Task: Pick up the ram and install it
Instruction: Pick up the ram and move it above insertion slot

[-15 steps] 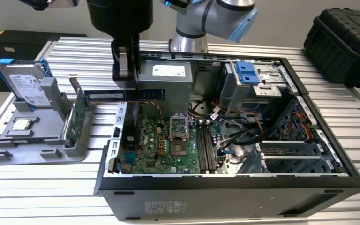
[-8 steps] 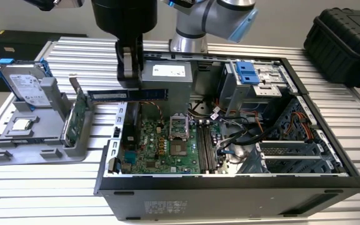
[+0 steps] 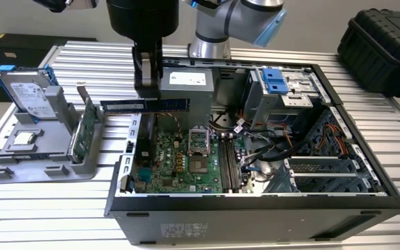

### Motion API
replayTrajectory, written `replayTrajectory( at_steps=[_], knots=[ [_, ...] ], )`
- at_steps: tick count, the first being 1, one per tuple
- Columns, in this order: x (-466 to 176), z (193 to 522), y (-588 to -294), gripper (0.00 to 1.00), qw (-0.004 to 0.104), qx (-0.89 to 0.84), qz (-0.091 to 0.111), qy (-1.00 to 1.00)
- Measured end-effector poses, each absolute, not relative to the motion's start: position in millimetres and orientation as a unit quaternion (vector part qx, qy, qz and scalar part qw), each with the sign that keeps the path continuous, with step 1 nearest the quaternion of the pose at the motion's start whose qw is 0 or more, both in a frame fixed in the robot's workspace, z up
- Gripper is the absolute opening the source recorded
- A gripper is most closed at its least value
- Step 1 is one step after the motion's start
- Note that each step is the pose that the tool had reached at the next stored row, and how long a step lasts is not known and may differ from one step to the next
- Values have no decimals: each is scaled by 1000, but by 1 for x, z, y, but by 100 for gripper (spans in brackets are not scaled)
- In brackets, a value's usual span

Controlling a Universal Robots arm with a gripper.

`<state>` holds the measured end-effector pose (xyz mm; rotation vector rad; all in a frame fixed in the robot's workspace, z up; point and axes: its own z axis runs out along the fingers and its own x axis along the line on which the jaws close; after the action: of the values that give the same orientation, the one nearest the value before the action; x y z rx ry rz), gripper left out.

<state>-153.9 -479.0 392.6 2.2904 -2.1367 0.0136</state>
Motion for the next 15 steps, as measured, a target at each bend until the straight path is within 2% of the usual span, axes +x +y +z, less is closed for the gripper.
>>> replayTrajectory(
  at_steps=[15],
  knots=[
    [-148,393,-479,0,4,731,3,-682]
  ],
)
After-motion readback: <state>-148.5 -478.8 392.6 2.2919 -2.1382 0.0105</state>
